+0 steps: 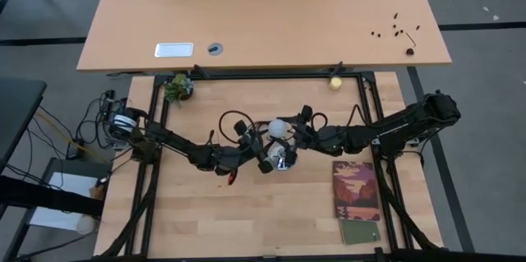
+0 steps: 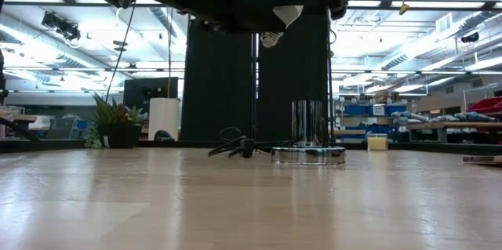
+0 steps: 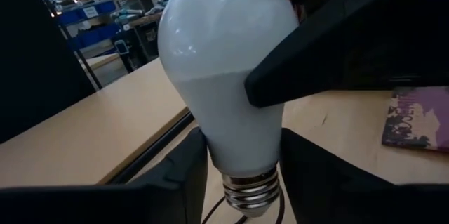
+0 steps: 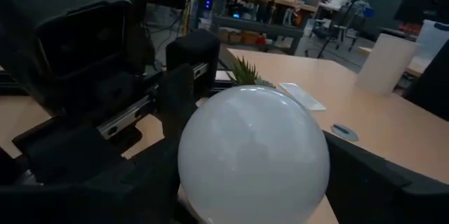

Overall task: Screw lightbulb
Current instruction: Insert the white lightbulb into the silver lamp

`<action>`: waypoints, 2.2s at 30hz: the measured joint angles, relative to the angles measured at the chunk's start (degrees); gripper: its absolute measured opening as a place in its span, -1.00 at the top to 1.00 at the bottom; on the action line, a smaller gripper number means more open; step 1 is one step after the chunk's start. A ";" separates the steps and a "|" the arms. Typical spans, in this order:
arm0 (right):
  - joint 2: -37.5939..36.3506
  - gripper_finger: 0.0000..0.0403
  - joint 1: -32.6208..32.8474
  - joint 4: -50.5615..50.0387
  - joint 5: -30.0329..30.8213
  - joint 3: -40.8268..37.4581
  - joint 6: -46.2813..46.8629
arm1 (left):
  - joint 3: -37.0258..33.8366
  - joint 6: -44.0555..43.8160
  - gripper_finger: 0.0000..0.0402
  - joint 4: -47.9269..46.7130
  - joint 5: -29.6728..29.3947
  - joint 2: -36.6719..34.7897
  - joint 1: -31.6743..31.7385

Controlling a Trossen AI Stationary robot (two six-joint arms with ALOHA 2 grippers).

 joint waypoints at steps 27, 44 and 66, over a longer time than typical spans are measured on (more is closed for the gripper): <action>-0.20 -0.74 0.92 -32.03 -7.08 8.45 5.47 | 0.07 3.62 0.22 -6.97 -2.07 -0.20 0.04; 0.07 -0.73 0.20 -40.44 -4.98 15.02 16.83 | 0.02 3.39 0.22 -10.62 -2.35 -0.09 -0.39; 3.89 -0.74 -1.94 -30.14 -5.33 15.10 9.68 | 0.17 3.55 0.22 -9.76 -1.59 -0.02 -0.44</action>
